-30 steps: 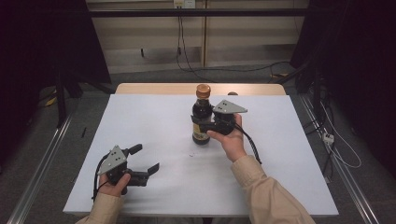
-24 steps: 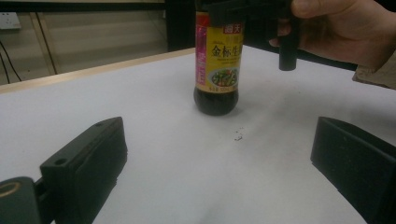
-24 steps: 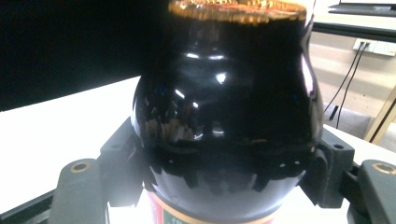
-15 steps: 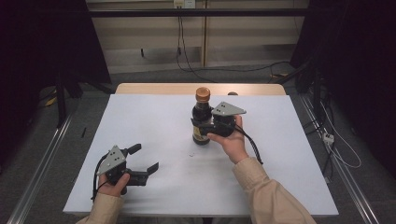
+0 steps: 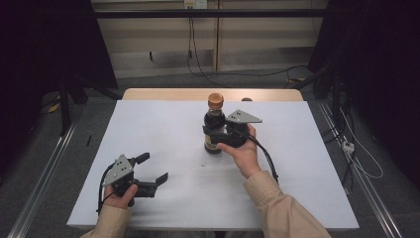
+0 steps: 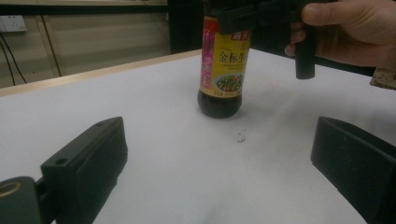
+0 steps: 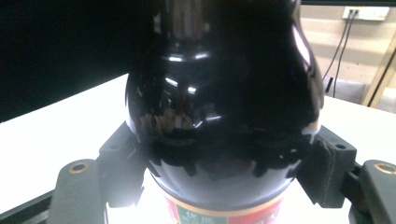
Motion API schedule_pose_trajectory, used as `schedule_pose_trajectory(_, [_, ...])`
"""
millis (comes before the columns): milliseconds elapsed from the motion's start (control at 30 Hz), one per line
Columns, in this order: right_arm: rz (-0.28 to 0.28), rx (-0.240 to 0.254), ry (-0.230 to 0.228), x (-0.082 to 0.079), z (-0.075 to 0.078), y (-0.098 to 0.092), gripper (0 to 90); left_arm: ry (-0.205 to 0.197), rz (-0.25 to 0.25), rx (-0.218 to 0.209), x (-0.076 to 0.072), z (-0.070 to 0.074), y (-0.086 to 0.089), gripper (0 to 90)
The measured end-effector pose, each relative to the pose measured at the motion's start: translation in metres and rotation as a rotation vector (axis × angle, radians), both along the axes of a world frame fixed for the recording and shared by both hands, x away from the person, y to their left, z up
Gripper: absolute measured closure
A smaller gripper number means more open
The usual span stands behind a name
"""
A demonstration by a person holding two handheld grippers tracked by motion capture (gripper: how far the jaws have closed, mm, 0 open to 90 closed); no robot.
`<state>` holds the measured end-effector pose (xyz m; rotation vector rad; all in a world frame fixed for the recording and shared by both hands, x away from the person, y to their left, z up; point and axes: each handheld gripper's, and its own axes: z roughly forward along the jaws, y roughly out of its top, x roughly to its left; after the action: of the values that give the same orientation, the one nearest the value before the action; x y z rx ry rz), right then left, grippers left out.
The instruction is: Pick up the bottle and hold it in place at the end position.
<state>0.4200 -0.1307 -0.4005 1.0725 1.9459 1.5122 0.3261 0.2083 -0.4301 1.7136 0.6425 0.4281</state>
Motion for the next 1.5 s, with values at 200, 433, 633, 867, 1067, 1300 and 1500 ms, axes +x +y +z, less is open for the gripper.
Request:
schedule_pose_trajectory(200, [0.001, -0.037, -0.01, -0.001, 0.001, 0.0, 28.3, 0.002, -0.006, -0.002, 0.001, 0.0, -0.001, 3.0])
schedule_pose_trajectory(433, [0.011, -0.079, -0.035, -0.001, 0.0, 0.001, 30.0, -0.005, -0.027, -0.003, 0.002, -0.001, -0.004, 2.9])
schedule_pose_trajectory(633, [0.046, -0.076, -0.024, 0.0, 0.0, -0.003, 30.5, 0.006, -0.051, -0.025, 0.005, 0.0, -0.006, 5.5])
schedule_pose_trajectory(867, [0.072, -0.068, -0.032, 0.003, -0.001, -0.004, 30.7, -0.006, -0.042, -0.012, 0.01, 0.005, -0.013, 5.4])
schedule_pose_trajectory(1067, [0.071, -0.066, -0.032, 0.002, -0.001, -0.005, 30.6, 0.023, -0.04, -0.012, 0.016, 0.01, -0.017, 7.2])
schedule_pose_trajectory(1300, [0.07, -0.065, -0.03, 0.002, -0.001, -0.005, 30.5, 0.037, -0.042, -0.005, 0.024, 0.023, -0.023, 7.4])
schedule_pose_trajectory(1500, [0.064, -0.066, -0.029, 0.002, -0.001, -0.004, 30.4, 0.074, -0.048, -0.006, 0.028, 0.027, -0.028, 7.3])
